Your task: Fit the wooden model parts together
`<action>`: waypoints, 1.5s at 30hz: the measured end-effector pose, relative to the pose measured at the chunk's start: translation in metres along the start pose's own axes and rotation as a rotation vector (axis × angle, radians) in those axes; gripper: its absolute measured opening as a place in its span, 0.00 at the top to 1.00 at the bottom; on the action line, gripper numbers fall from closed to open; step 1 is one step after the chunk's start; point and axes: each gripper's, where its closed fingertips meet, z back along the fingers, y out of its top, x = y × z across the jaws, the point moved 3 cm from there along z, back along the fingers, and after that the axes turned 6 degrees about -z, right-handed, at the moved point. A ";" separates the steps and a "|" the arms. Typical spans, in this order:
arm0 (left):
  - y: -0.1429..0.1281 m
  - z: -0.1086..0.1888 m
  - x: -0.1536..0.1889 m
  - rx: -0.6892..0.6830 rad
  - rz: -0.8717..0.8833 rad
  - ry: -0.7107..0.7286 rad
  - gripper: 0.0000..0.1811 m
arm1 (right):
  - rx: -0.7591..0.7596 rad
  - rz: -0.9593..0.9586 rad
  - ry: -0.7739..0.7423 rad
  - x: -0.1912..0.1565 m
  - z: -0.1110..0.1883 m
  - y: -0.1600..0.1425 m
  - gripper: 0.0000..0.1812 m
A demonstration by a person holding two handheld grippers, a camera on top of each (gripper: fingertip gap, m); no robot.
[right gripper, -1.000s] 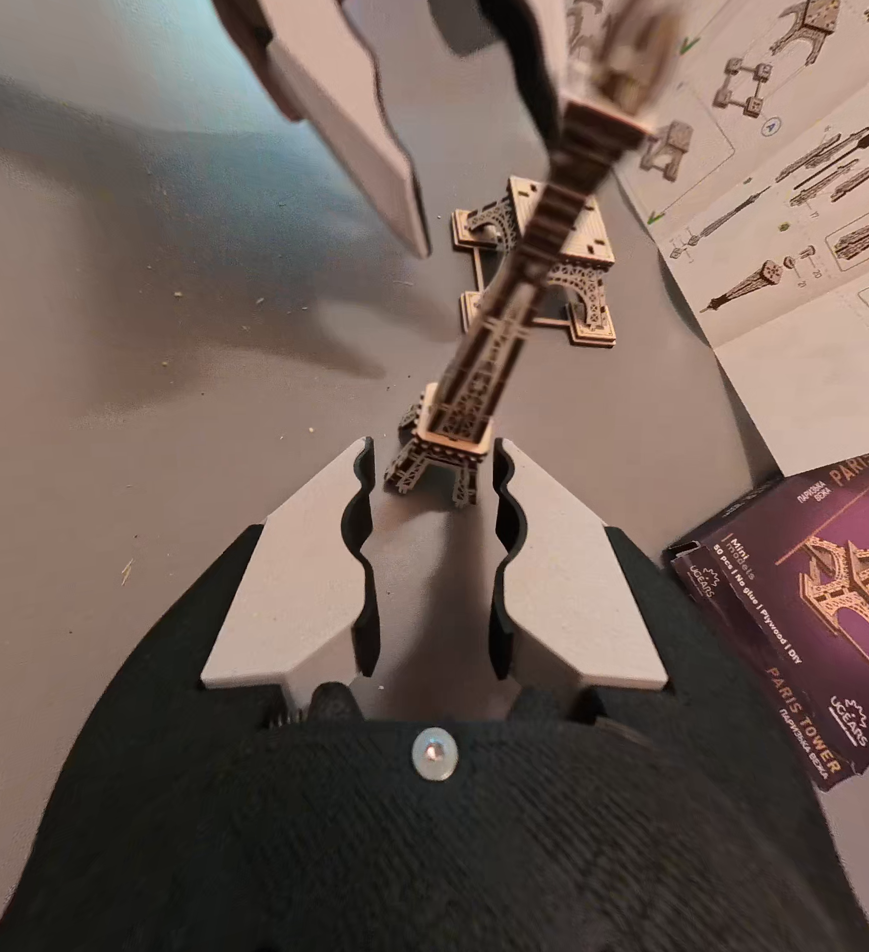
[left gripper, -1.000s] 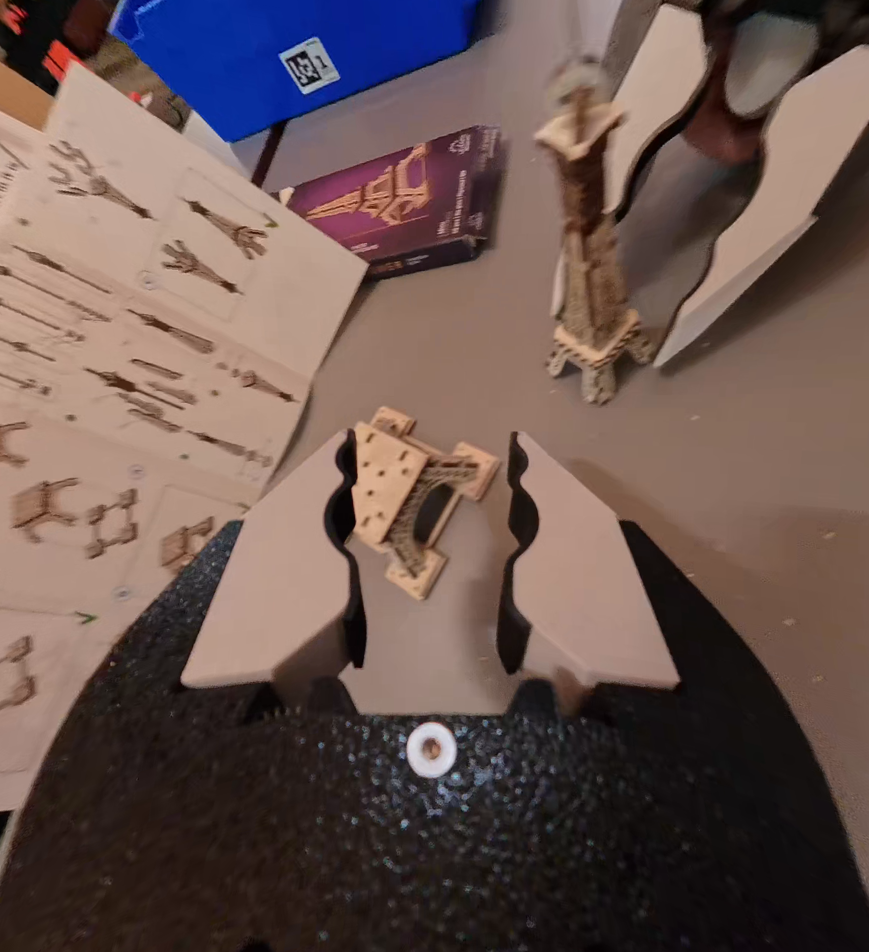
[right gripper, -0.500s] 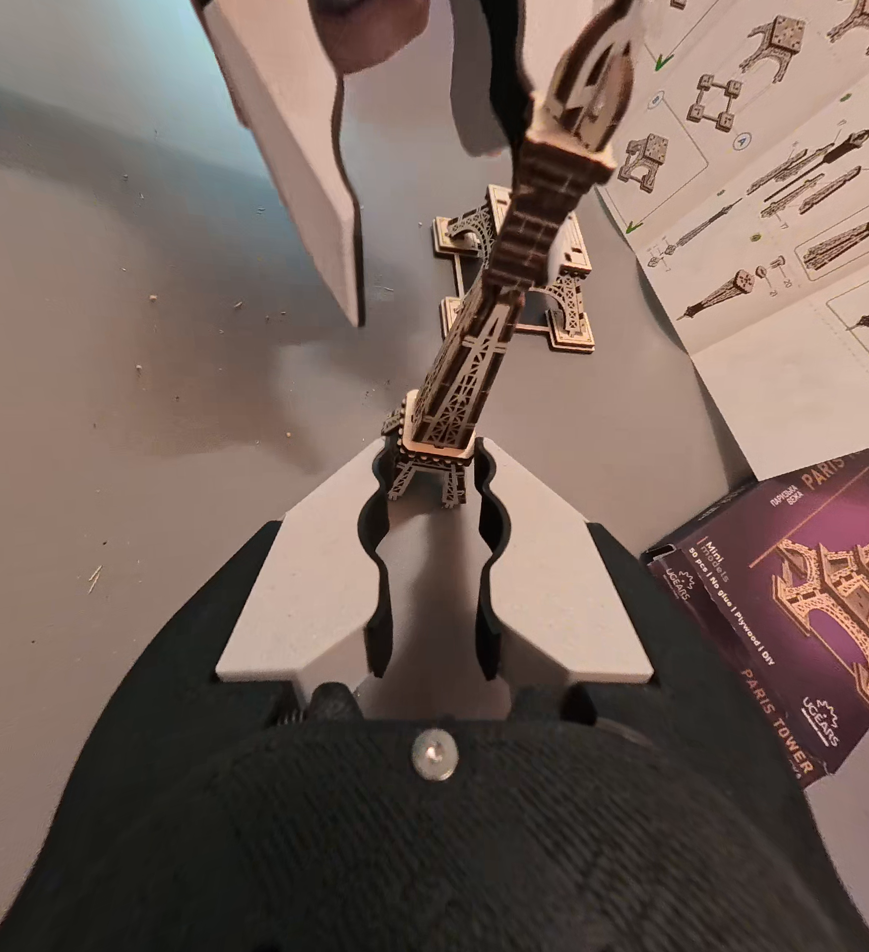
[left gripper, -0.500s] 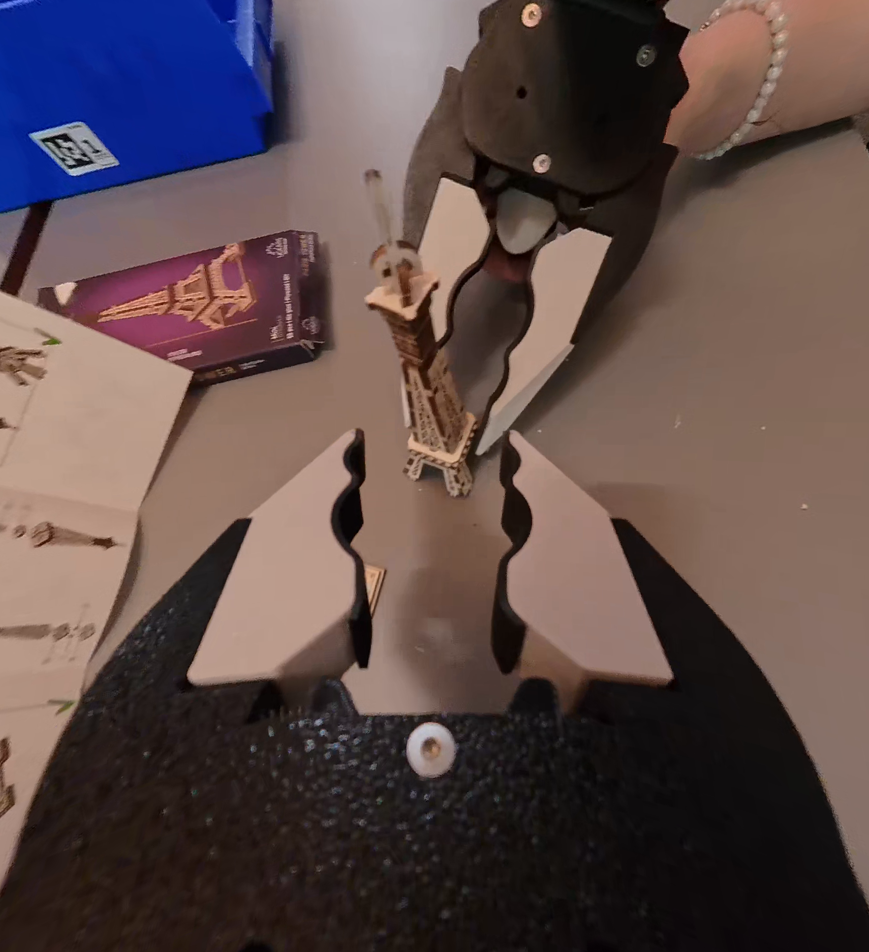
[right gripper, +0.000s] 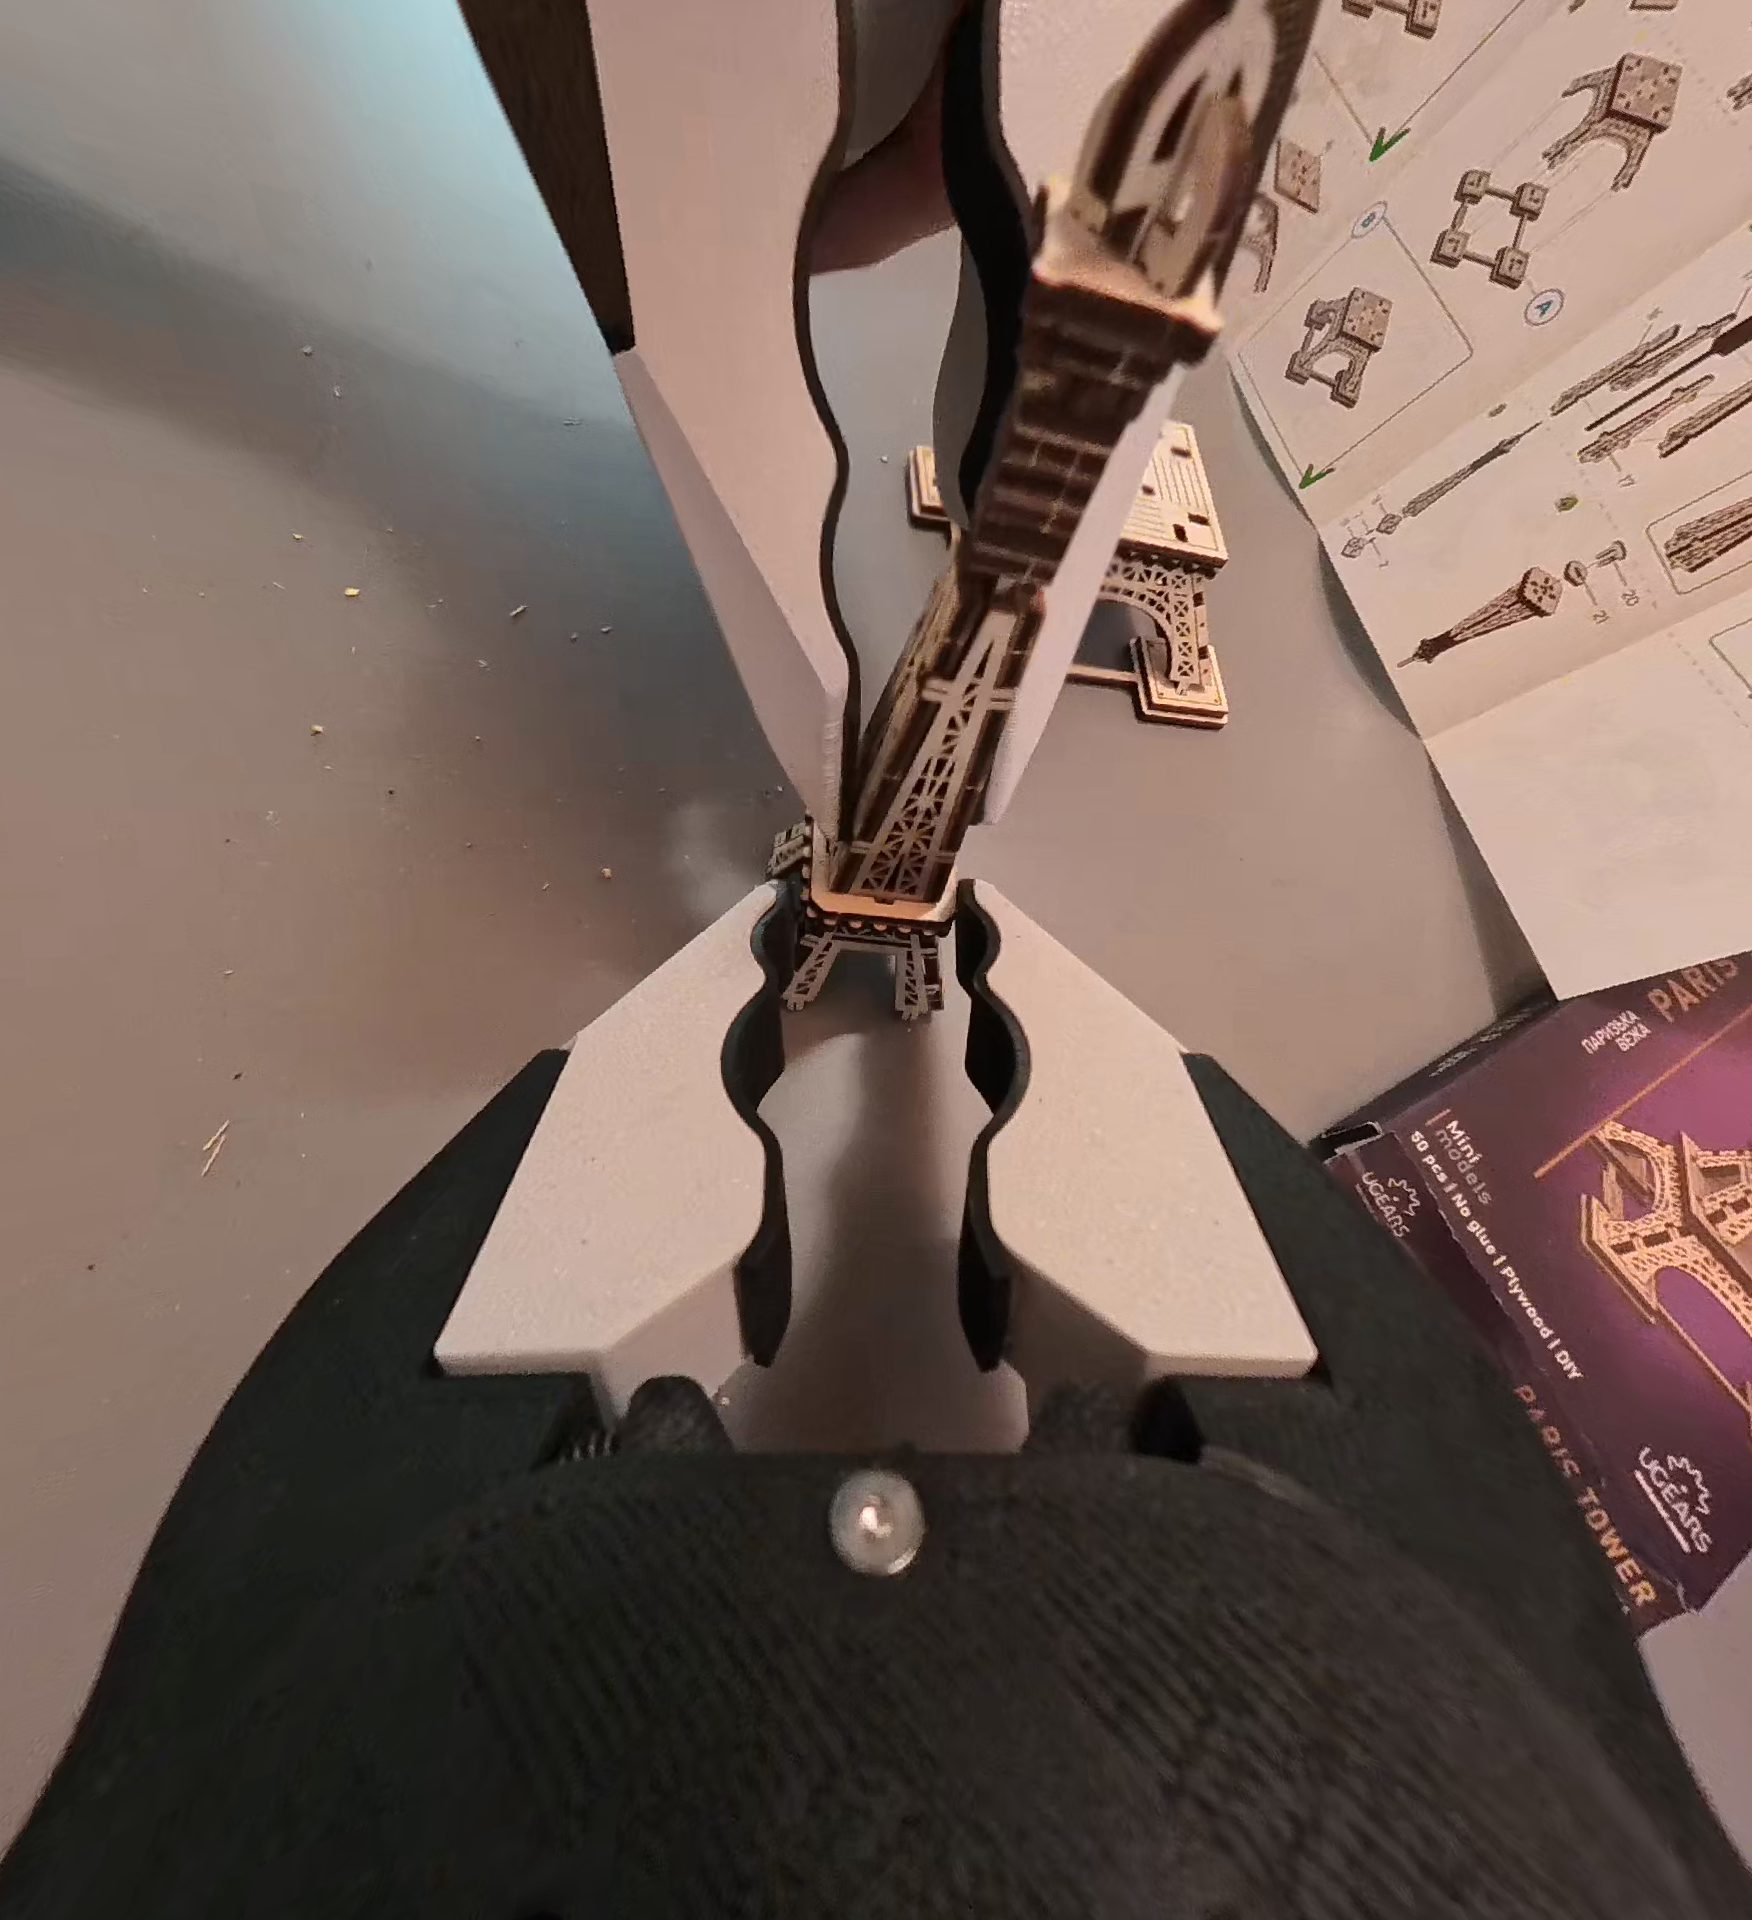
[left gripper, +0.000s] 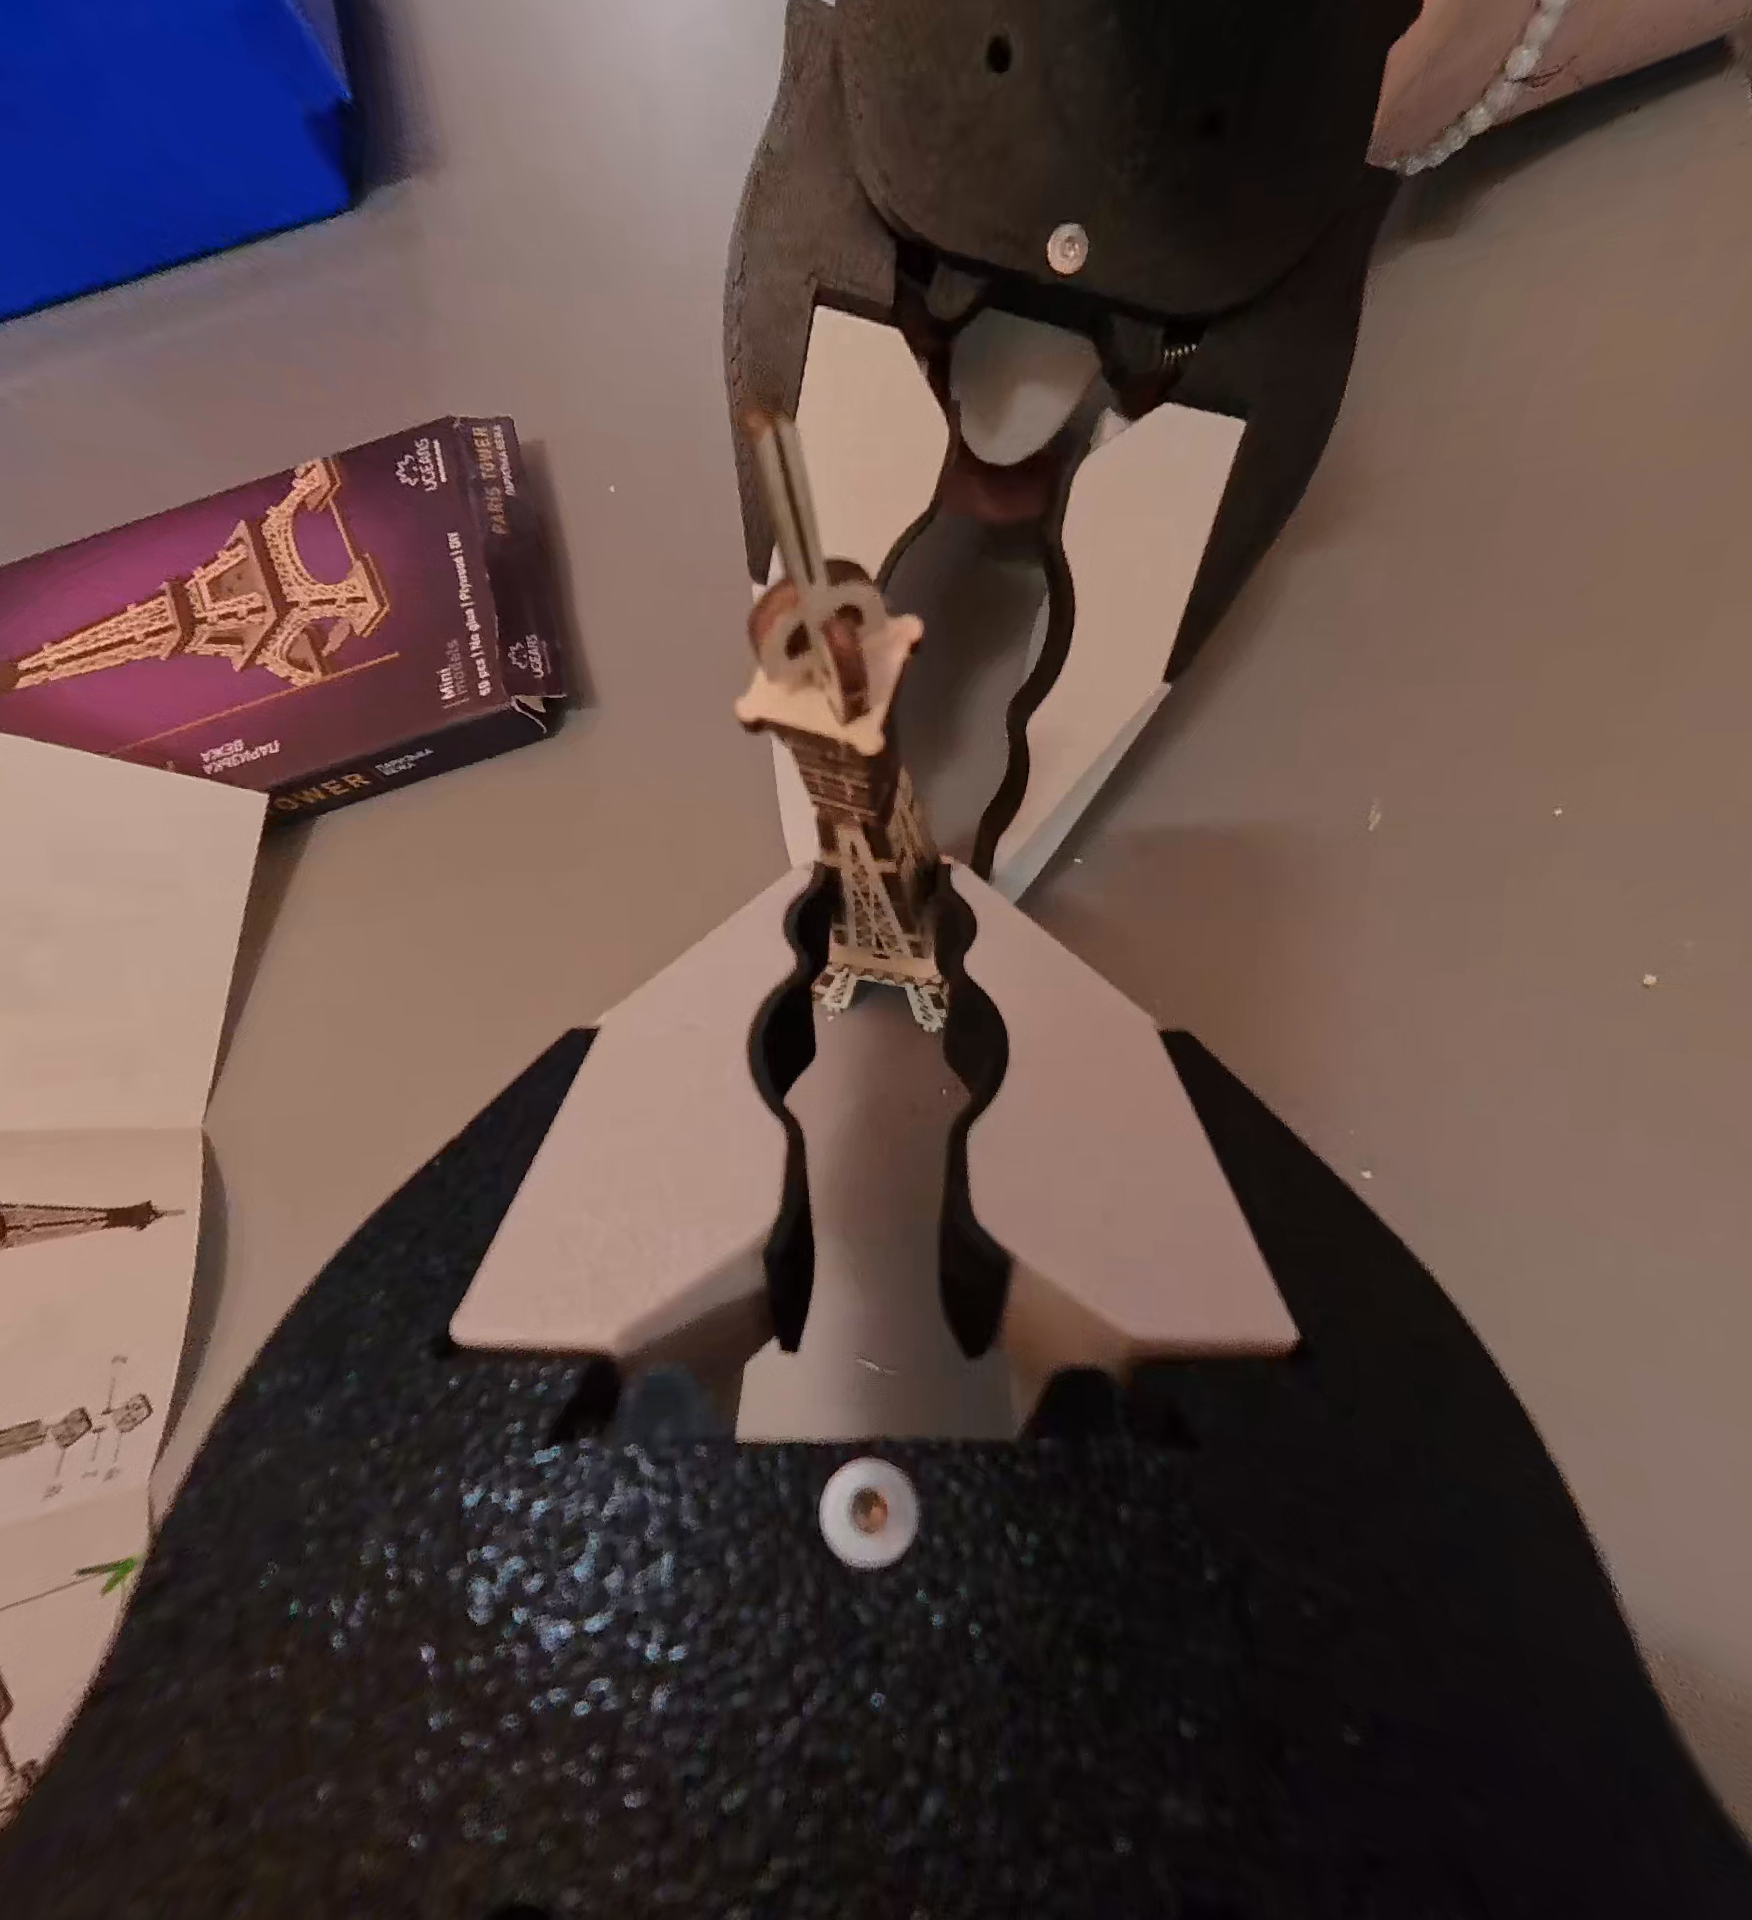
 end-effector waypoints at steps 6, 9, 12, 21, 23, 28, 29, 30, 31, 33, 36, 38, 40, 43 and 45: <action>0.000 0.000 -0.001 -0.073 0.021 -0.051 0.91 | -0.005 0.002 0.000 0.000 -0.001 0.000 0.83; 0.000 0.000 -0.002 -0.111 0.026 -0.060 0.91 | -0.005 -0.006 0.007 0.000 0.000 0.000 0.83; 0.001 0.000 -0.001 -0.129 0.032 -0.058 0.91 | -0.006 -0.007 0.008 0.000 0.000 0.000 0.83; -0.003 0.013 -0.004 0.050 0.085 0.035 0.91 | 0.072 -0.016 -0.025 0.007 0.012 0.004 0.71; 0.004 0.041 -0.011 0.214 0.169 0.085 0.92 | 0.120 -0.026 -0.020 0.008 0.018 0.008 0.70; -0.016 0.122 -0.040 0.504 0.419 0.229 0.92 | 0.146 -0.007 -0.065 0.010 0.022 0.009 0.71; -0.023 0.132 -0.044 0.510 0.431 0.260 0.92 | 0.131 0.005 -0.070 0.009 0.020 0.007 0.71; -0.028 0.138 -0.045 0.497 0.419 0.267 0.92 | 0.117 0.023 -0.075 0.008 0.019 0.005 0.71; -0.031 0.140 -0.043 0.469 0.386 0.249 0.92 | 0.102 0.041 -0.086 0.007 0.018 0.004 0.72; -0.038 0.136 -0.045 0.350 0.300 0.248 0.92 | 0.059 0.077 -0.100 0.005 0.013 0.000 0.72; -0.041 0.126 -0.051 0.241 0.179 0.207 0.92 | 0.012 0.120 -0.108 0.002 0.008 -0.005 0.73; -0.037 0.124 -0.059 0.251 0.148 0.160 0.92 | -0.015 0.143 -0.111 0.000 0.006 -0.009 0.74; -0.043 0.120 -0.069 0.200 0.121 0.137 0.92 | -0.021 0.154 -0.116 -0.001 0.006 -0.009 0.74; -0.053 0.112 -0.079 0.120 0.103 0.089 0.92 | -0.023 0.149 -0.113 -0.001 0.006 -0.010 0.74; -0.055 0.108 -0.081 0.086 0.084 0.062 0.92 | -0.026 0.144 -0.117 0.000 0.005 -0.010 0.75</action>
